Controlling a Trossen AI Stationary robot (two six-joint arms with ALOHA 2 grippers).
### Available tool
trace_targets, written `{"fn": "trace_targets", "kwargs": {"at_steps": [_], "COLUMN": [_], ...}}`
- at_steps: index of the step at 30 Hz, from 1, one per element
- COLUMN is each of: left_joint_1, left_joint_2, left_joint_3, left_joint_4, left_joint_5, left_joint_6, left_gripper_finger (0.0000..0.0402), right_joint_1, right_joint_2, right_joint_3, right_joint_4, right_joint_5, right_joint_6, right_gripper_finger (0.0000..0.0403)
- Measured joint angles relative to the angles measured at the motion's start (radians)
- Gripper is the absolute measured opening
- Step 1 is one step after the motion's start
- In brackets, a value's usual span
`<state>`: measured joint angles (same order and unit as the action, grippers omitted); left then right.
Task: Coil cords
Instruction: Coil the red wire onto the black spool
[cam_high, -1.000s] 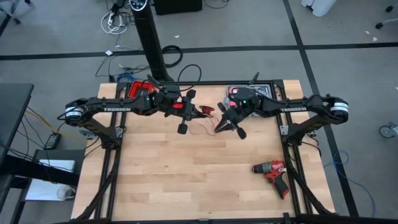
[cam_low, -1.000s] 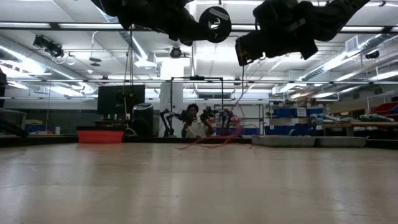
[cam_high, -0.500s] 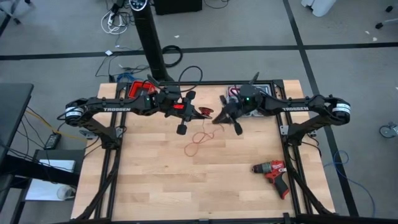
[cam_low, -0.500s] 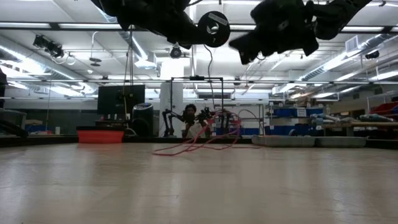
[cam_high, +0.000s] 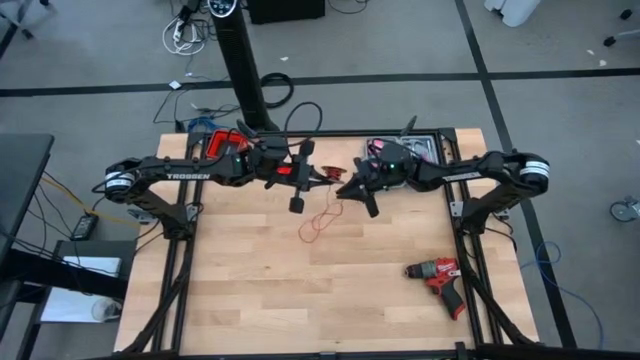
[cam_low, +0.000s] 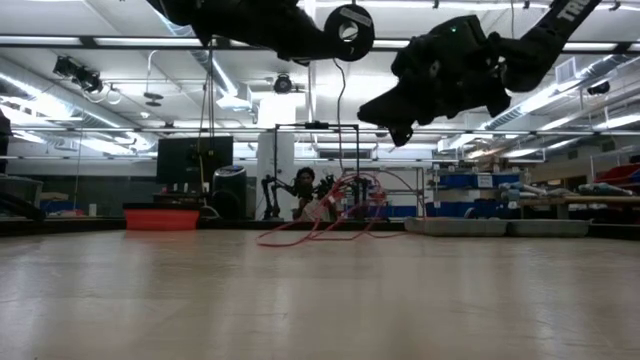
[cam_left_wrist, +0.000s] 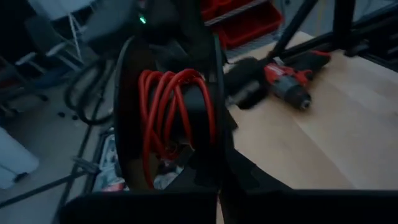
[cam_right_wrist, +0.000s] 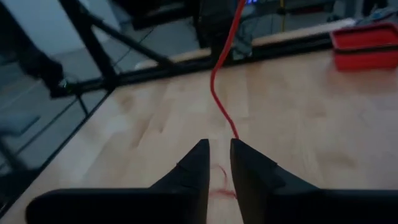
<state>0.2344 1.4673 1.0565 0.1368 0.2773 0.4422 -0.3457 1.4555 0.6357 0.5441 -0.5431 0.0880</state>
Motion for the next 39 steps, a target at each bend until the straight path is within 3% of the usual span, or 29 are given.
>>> {"fn": "trace_targets", "kwargs": {"at_steps": [7, 15, 28, 39], "left_joint_1": [0.001, 0.001, 0.001, 0.000], "left_joint_2": [0.000, 0.000, 0.000, 0.001], "left_joint_3": [0.000, 0.000, 0.000, 0.000], "left_joint_4": [0.116, 0.153, 0.191, 0.242], "left_joint_5": [-0.053, -0.060, -0.090, -0.091], "left_joint_6": [-0.001, -0.001, -0.005, -0.005], "left_gripper_finger": [0.0001, 0.0001, 0.0001, 0.0001], "right_joint_1": [0.034, 0.088, 0.104, 0.108], "right_joint_2": [0.077, 0.098, 0.098, 0.098], "right_joint_3": [0.002, 0.002, 0.003, 0.003], "right_joint_4": [0.151, 0.216, 0.300, 0.311], "right_joint_5": [0.087, 0.361, 0.361, 0.462], "right_joint_6": [0.024, -0.197, -0.197, -0.251], "right_gripper_finger": [0.0099, 0.0105, 0.0103, 0.0093]}}
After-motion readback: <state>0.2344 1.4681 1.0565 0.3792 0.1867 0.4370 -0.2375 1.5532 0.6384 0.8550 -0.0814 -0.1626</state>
